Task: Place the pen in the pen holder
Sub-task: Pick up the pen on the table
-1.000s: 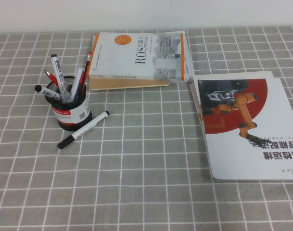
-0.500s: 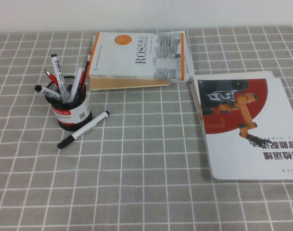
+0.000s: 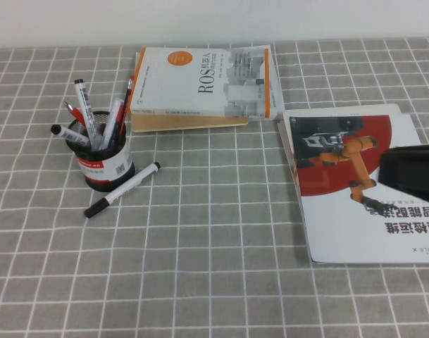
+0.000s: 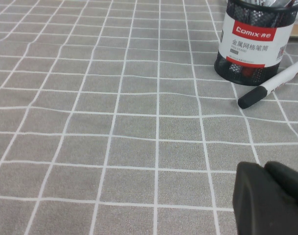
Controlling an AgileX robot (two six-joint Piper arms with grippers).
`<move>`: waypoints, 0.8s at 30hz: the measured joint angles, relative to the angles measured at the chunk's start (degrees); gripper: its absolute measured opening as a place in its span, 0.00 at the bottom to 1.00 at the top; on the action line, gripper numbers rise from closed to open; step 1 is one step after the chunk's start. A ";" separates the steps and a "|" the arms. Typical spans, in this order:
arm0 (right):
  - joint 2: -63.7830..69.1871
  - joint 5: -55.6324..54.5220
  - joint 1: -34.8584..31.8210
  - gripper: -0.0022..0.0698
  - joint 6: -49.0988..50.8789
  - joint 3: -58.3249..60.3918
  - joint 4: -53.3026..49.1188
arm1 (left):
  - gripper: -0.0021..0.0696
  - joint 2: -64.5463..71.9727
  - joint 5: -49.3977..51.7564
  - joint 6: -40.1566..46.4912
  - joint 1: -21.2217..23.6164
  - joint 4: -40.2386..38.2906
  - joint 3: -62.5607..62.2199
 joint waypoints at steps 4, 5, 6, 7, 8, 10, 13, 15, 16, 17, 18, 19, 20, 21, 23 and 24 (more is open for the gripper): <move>5.00 -0.88 5.93 0.01 0.91 -2.84 -2.63 | 0.02 0.00 0.00 0.00 0.00 0.00 0.00; 6.58 -1.78 8.31 0.01 2.03 -3.57 -4.42 | 0.02 0.00 0.00 0.00 0.00 0.00 0.00; 7.88 -2.85 10.41 0.01 3.24 -4.22 -6.34 | 0.02 0.00 0.00 0.00 0.00 0.00 0.00; 8.92 -3.76 12.14 0.01 4.32 -4.76 -8.04 | 0.02 0.00 0.00 0.00 0.00 0.00 0.00; 10.23 -4.98 14.30 0.01 5.73 -5.48 -10.38 | 0.02 0.00 0.00 0.00 0.00 0.00 0.00; 12.97 -7.24 18.59 0.01 8.73 -7.09 -15.26 | 0.02 0.00 0.00 0.00 0.00 0.00 0.00; 17.34 -9.98 24.05 0.01 13.72 -9.80 -23.45 | 0.02 0.00 0.00 0.00 0.00 0.00 0.00; 20.95 -10.90 27.30 0.01 17.14 -12.05 -28.57 | 0.02 0.00 0.00 0.00 0.00 0.00 0.00; 22.89 -11.13 28.71 0.01 19.08 -13.50 -31.37 | 0.02 0.00 0.00 0.00 0.00 0.00 0.00; 24.49 -11.27 29.79 0.01 21.00 -15.11 -33.54 | 0.02 0.00 0.00 0.00 0.00 0.00 0.00; 26.52 -11.27 31.04 0.01 22.93 -16.87 -36.21 | 0.02 0.00 0.00 0.00 0.00 0.00 0.00; 28.59 -11.27 32.30 0.01 24.78 -18.80 -38.88 | 0.02 0.00 0.00 0.00 0.00 0.00 0.00; 30.28 -11.11 33.27 0.01 26.28 -20.45 -40.99 | 0.02 0.00 0.00 0.00 0.00 0.00 0.00; 32.40 -10.66 34.49 0.01 28.09 -22.65 -43.54 | 0.02 0.00 0.00 0.00 0.00 0.00 0.00; 36.65 -9.74 37.03 0.01 31.16 -26.85 -48.16 | 0.02 0.00 0.00 0.00 0.00 0.00 0.00; 38.79 -9.09 38.38 0.01 32.44 -29.29 -50.19 | 0.02 0.00 0.00 0.00 0.00 0.00 0.00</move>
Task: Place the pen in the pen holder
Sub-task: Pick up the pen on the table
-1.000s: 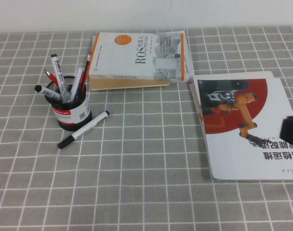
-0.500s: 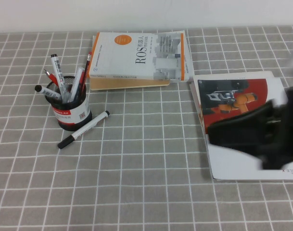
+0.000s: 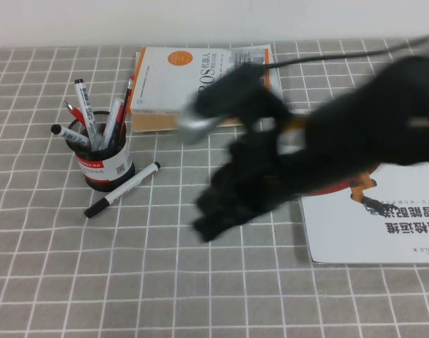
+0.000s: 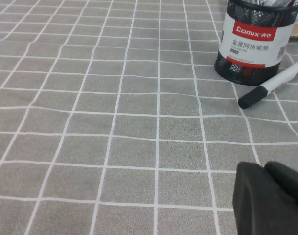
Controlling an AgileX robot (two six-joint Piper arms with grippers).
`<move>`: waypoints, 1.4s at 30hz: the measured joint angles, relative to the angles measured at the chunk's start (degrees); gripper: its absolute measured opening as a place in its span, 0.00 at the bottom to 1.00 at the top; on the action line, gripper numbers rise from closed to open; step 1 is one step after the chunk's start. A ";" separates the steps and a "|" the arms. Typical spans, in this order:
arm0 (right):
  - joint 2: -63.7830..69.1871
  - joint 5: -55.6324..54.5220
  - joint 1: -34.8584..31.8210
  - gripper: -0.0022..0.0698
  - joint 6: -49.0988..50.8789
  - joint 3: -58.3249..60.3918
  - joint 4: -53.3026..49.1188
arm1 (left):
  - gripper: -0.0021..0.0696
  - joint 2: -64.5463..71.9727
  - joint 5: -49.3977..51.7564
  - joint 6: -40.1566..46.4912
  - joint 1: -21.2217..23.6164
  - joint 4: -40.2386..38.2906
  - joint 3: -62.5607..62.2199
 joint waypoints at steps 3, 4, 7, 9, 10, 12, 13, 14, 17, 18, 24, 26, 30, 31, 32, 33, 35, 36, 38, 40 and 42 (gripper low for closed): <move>6.22 2.16 3.91 0.01 1.51 -7.98 -4.73 | 0.02 0.00 0.00 0.00 0.00 0.00 0.00; 8.55 3.28 5.26 0.01 1.56 -10.82 -6.35 | 0.02 0.00 0.00 0.00 0.00 0.00 0.00; 15.22 6.91 7.92 0.01 1.65 -19.00 -9.77 | 0.02 0.00 0.00 0.00 0.00 0.00 0.00; 20.00 10.05 8.39 0.01 1.65 -24.38 -10.63 | 0.02 0.00 0.00 0.00 0.00 0.00 0.00; 22.34 11.79 8.39 0.01 1.65 -27.40 -11.22 | 0.02 0.00 0.00 0.00 0.00 0.00 0.00; 26.39 15.34 8.39 0.01 1.65 -33.54 -12.94 | 0.02 0.00 0.00 0.00 0.00 0.00 0.00; 28.13 16.99 8.39 0.01 1.65 -35.98 -13.94 | 0.02 0.00 0.00 0.00 0.00 0.00 0.00; 30.19 18.87 8.39 0.01 1.65 -39.01 -15.44 | 0.02 0.00 0.00 0.00 0.00 0.00 0.00; 35.43 23.02 8.39 0.01 1.36 -46.89 -19.19 | 0.02 0.00 0.00 0.00 0.00 0.00 0.00; 37.08 23.75 8.39 0.01 0.66 -49.41 -20.37 | 0.02 0.00 0.00 0.00 0.00 0.00 0.00; 44.03 23.11 8.39 0.01 -3.29 -58.74 -24.17 | 0.02 0.00 0.00 0.00 0.00 0.00 0.00; 45.30 20.94 8.39 0.02 -3.51 -59.41 -24.45 | 0.02 0.00 0.00 0.00 0.00 0.00 0.00; 47.68 15.60 8.39 0.11 -5.59 -59.77 -23.33 | 0.02 0.00 0.00 0.00 0.00 0.00 0.00; 48.20 14.26 8.29 0.17 -6.75 -59.77 -22.53 | 0.02 0.00 0.00 0.00 0.00 0.00 0.00; 48.65 13.22 8.29 0.22 -7.80 -59.77 -21.94 | 0.02 0.00 0.00 0.00 0.00 0.00 0.00; 49.08 12.05 8.29 0.29 -8.77 -59.77 -21.39 | 0.02 0.00 0.00 0.00 0.00 0.00 0.00; 50.04 10.44 8.29 0.42 -10.68 -59.77 -20.76 | 0.02 0.00 0.00 0.00 0.00 0.00 0.00; 50.48 9.97 8.29 0.48 -12.05 -59.77 -20.76 | 0.02 0.00 0.00 0.00 0.00 0.00 0.00; 51.15 9.60 8.29 0.54 -15.75 -59.77 -20.67 | 0.02 0.00 0.00 0.00 0.00 0.00 0.00; 52.02 9.60 8.29 0.53 -20.60 -59.77 -20.67 | 0.02 0.00 0.00 0.00 0.00 0.00 0.00; 52.86 9.47 8.18 0.50 -24.48 -59.77 -20.38 | 0.02 0.00 0.00 0.00 0.00 0.00 0.00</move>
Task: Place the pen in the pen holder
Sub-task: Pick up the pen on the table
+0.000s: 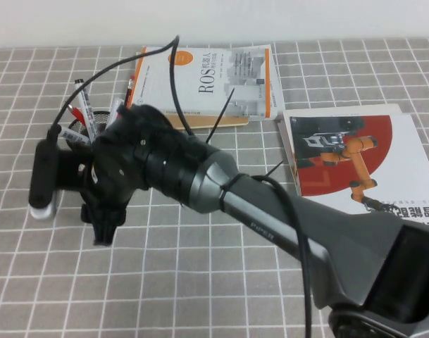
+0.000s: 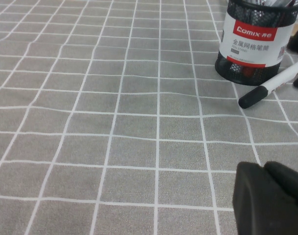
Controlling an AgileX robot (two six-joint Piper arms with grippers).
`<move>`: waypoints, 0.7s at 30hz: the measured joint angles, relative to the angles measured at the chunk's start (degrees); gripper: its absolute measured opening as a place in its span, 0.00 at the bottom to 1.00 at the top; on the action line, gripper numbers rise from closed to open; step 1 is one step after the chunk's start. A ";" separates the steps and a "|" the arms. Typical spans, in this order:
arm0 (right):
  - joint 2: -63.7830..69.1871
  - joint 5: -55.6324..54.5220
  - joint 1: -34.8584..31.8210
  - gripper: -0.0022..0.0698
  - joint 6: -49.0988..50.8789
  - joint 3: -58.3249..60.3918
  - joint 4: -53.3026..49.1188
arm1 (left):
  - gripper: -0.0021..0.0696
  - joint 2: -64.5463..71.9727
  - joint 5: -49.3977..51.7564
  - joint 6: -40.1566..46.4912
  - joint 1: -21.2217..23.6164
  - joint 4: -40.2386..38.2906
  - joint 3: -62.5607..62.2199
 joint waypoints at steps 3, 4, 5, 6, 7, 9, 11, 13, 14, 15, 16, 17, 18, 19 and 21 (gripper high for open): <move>1.37 -1.29 -0.37 0.44 -2.39 0.00 0.77 | 0.02 0.00 0.00 0.00 0.00 0.00 0.00; 1.80 -1.98 -0.50 0.43 -2.76 0.00 1.34 | 0.02 0.00 0.00 0.00 0.00 0.00 0.00; 2.19 -2.67 -0.81 0.42 -3.03 0.00 1.77 | 0.02 0.00 0.00 0.00 0.00 0.00 0.00; 2.33 -3.32 -0.98 0.41 -3.14 0.00 2.15 | 0.02 0.00 0.00 0.00 0.00 0.00 0.00; 2.72 -3.91 -1.24 0.41 -3.14 0.00 2.27 | 0.02 0.00 0.00 0.00 0.00 0.00 0.00; 3.18 -4.94 -1.66 0.40 -3.14 0.00 2.83 | 0.02 0.00 0.00 0.00 0.00 0.00 0.00; 3.73 -6.01 -1.79 0.40 -3.14 0.00 3.12 | 0.02 0.00 0.00 0.00 0.00 0.00 0.00; 4.33 -6.71 -1.91 0.40 -3.14 0.00 3.26 | 0.02 0.00 0.00 0.00 0.00 0.00 0.00; 4.66 -7.00 -2.01 0.40 -3.14 0.00 3.55 | 0.02 0.00 0.00 0.00 0.00 0.00 0.00; 4.79 -7.27 -1.99 0.40 -3.23 0.00 3.88 | 0.02 0.00 0.00 0.00 0.00 0.00 0.00; 5.20 -7.53 -1.99 0.40 -3.23 0.00 4.18 | 0.02 0.00 0.00 0.00 0.00 0.00 0.00; 5.47 -7.79 -1.99 0.40 -3.23 0.00 4.94 | 0.02 0.00 0.00 0.00 0.00 0.00 0.00; 5.86 -8.13 -1.99 0.40 -3.23 0.00 4.94 | 0.02 0.00 0.00 0.00 0.00 0.00 0.00; 6.13 -8.37 -1.99 0.40 -3.23 0.00 5.26 | 0.02 0.00 0.00 0.00 0.00 0.00 0.00; 6.64 -8.86 -1.99 0.40 -3.23 0.00 5.48 | 0.02 0.00 0.00 0.00 0.00 0.00 0.00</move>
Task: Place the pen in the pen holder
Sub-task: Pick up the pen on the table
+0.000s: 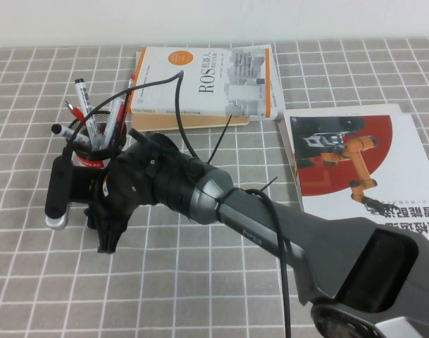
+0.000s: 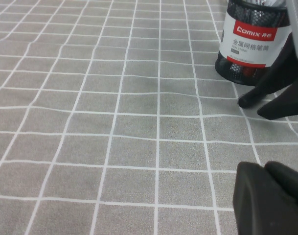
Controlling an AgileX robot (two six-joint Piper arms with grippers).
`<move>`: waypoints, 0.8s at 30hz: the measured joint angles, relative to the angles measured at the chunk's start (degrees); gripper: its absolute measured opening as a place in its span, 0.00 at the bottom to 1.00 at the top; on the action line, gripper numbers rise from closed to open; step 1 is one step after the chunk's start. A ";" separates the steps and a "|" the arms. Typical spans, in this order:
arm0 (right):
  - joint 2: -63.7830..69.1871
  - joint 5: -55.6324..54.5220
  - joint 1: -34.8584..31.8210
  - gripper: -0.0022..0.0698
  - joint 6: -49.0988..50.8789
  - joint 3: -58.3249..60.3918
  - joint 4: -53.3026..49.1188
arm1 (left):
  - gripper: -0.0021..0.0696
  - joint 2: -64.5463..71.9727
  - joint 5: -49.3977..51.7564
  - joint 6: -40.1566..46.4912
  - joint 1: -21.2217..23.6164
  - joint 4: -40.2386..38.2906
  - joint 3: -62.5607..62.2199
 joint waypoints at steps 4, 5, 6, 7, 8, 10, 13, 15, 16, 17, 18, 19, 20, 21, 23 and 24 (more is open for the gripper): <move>0.16 -0.53 0.00 0.40 0.00 0.00 0.16 | 0.02 0.00 0.00 0.00 0.00 0.00 0.00; 0.24 -0.53 0.00 0.40 0.00 0.00 0.16 | 0.02 0.00 0.00 0.00 0.00 0.00 0.00; 0.24 -0.63 0.00 0.40 0.00 0.00 0.16 | 0.02 0.00 0.00 0.00 0.00 0.00 0.00; 0.24 -0.68 0.00 0.40 0.00 0.00 0.16 | 0.02 0.00 0.00 0.00 0.00 0.00 0.00; 0.24 -0.68 0.00 0.40 0.00 0.00 0.16 | 0.02 0.00 0.00 0.00 0.00 0.00 0.00; 0.24 -0.77 0.00 0.40 0.00 0.00 0.16 | 0.02 0.00 0.00 0.00 0.00 0.00 0.00; 0.39 -1.50 0.00 0.40 0.00 0.00 -0.54 | 0.02 0.00 0.00 0.00 0.00 0.00 0.00; 0.51 -2.41 0.00 0.40 0.00 0.00 -0.54 | 0.02 0.00 0.00 0.00 0.00 0.00 0.00; 0.55 -2.92 0.00 0.40 0.00 0.00 -0.98 | 0.02 0.00 0.00 0.00 0.00 0.00 0.00; 0.66 -3.19 0.00 0.40 0.00 0.00 -1.12 | 0.02 0.00 0.00 0.00 0.00 0.00 0.00; 0.71 -3.33 0.00 0.40 0.00 0.00 -1.26 | 0.02 0.00 0.00 0.00 0.00 0.00 0.00; 0.71 -3.54 0.00 0.40 0.00 0.00 -1.49 | 0.02 0.00 0.00 0.00 0.00 0.00 0.00; 0.71 -3.54 0.00 0.40 0.00 0.00 -1.60 | 0.02 0.00 0.00 0.00 0.00 0.00 0.00; 0.80 -3.72 0.00 0.40 0.00 0.00 -1.64 | 0.02 0.00 0.00 0.00 0.00 0.00 0.00; 0.80 -3.85 0.00 0.40 0.40 0.00 -1.78 | 0.02 0.00 0.00 0.00 0.00 0.00 0.00; 0.80 -3.98 0.00 0.40 0.85 0.00 -1.88 | 0.02 0.00 0.00 0.00 0.00 0.00 0.00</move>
